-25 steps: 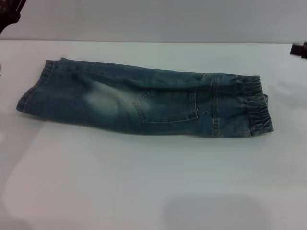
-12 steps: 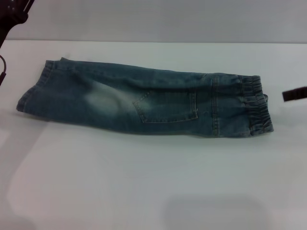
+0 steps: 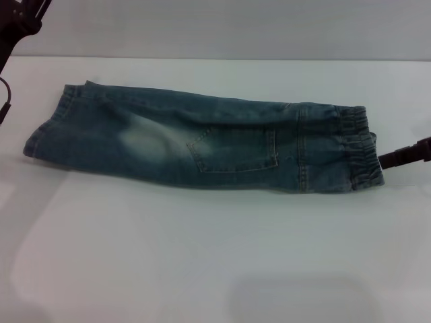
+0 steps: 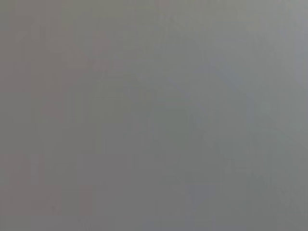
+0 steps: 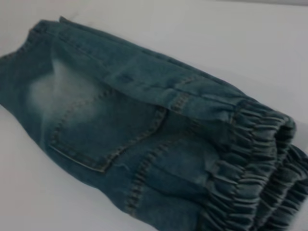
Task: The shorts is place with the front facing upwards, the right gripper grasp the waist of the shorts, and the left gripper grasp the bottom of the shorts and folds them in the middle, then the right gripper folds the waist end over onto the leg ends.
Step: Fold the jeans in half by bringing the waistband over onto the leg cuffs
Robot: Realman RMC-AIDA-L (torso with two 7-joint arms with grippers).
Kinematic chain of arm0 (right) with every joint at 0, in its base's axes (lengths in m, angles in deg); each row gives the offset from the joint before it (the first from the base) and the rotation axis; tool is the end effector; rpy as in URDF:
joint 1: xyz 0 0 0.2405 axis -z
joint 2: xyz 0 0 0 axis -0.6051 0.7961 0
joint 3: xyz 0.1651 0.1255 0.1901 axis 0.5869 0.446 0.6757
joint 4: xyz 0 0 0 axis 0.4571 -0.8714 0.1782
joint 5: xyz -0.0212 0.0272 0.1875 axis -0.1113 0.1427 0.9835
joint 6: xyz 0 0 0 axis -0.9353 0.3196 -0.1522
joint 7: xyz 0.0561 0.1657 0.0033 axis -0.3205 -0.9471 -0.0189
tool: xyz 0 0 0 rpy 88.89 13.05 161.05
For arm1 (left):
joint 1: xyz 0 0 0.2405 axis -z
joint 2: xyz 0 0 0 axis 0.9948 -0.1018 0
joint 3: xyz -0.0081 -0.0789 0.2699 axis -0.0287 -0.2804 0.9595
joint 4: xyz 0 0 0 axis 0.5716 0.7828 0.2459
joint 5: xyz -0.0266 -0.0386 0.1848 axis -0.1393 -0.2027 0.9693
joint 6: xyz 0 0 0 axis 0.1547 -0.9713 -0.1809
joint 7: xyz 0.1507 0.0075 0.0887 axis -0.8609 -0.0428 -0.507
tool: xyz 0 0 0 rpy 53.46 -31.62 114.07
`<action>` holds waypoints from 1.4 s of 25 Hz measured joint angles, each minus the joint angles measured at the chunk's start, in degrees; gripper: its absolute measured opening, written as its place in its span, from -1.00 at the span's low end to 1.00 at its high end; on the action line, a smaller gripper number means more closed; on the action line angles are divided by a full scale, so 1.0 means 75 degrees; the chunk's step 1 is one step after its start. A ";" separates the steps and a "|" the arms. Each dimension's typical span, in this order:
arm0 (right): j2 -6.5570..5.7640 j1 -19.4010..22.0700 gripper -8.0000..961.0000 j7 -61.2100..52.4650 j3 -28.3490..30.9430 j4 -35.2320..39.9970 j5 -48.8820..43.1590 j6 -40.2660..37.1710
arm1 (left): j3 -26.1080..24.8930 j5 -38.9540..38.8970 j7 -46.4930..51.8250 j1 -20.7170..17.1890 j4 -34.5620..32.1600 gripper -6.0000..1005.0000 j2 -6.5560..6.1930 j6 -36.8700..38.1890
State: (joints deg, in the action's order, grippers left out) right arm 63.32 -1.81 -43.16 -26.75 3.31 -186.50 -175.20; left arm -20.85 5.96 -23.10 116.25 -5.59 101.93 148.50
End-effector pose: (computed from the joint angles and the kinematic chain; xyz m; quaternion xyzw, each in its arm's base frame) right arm 0.2876 0.3831 0.0385 -0.8654 0.4756 -0.0061 0.1575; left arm -0.2586 0.4021 0.0494 -0.6833 -0.1791 -0.5001 0.5010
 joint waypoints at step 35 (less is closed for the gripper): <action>0.0755 -0.0122 0.05 0.0112 -0.0627 -0.0579 -0.0233 0.2025 | 0.0063 -0.0004 0.0085 -0.0118 0.0293 0.38 0.0023 0.0180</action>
State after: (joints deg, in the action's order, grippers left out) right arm 68.98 -2.73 -42.32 -31.45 -1.04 -188.24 -160.01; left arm -20.38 5.93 -22.46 115.37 -3.39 102.10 149.85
